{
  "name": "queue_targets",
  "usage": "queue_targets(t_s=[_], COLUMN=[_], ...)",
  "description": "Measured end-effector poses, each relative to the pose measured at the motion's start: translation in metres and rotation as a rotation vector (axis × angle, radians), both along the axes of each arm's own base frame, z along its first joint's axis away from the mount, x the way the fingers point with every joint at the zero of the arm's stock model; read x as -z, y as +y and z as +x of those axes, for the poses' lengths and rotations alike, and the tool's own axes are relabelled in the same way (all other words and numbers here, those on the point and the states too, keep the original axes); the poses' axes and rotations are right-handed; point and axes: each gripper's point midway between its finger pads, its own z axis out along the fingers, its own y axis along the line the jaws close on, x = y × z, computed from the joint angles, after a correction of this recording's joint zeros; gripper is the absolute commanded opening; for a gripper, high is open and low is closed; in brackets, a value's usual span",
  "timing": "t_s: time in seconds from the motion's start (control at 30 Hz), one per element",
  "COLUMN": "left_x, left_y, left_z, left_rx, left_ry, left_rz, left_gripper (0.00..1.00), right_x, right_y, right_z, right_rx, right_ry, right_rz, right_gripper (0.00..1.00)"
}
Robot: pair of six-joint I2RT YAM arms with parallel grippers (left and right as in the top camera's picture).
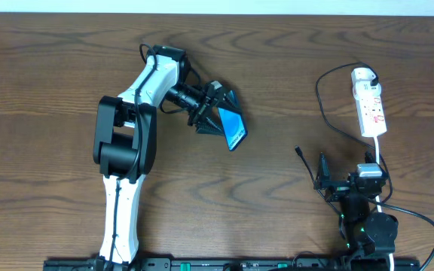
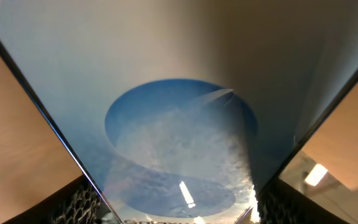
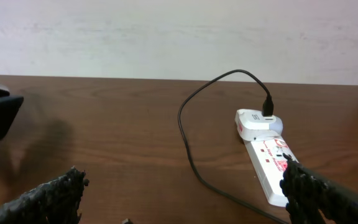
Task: Plug charger to phone and switch on socket
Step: 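Carry the phone with the left gripper toward the table center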
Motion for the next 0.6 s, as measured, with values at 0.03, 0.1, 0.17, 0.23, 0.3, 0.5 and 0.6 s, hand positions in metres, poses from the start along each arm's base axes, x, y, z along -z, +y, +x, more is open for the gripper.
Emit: queue_targets(t_s=[0.03, 0.1, 0.17, 0.23, 0.3, 0.5, 0.6], left_x=[-0.004, -0.011, -0.020, -0.025, -0.029, -0.034, -0.035], left_y=[-0.001, -0.003, -0.004, -0.005, -0.006, -0.007, -0.007], left_z=[-0.001, -0.004, -0.005, -0.005, -0.005, -0.007, -0.007], left_rx=[-0.007, -0.021, -0.036, -0.047, -0.053, -0.066, -0.067], left_ry=[0.019, 0.058, 0.086, 0.103, 0.112, 0.144, 0.151], left_rz=[-0.016, -0.040, -0.075, -0.098, -0.113, -0.127, -0.126], left_gripper=[0.60, 0.60, 0.60, 0.61, 0.60, 0.61, 0.60], right_x=[0.000, 0.000, 0.000, 0.000, 0.000, 0.000, 0.000], right_y=[0.000, 0.000, 0.000, 0.000, 0.000, 0.000, 0.000], right_z=[0.000, 0.000, 0.000, 0.000, 0.000, 0.000, 0.000], right_rx=[0.000, 0.000, 0.000, 0.000, 0.000, 0.000, 0.000], right_ry=[0.000, 0.000, 0.000, 0.000, 0.000, 0.000, 0.000], right_rz=[0.000, 0.000, 0.000, 0.000, 0.000, 0.000, 0.000], right_gripper=[0.99, 0.99, 0.99, 0.99, 0.99, 0.99, 0.99])
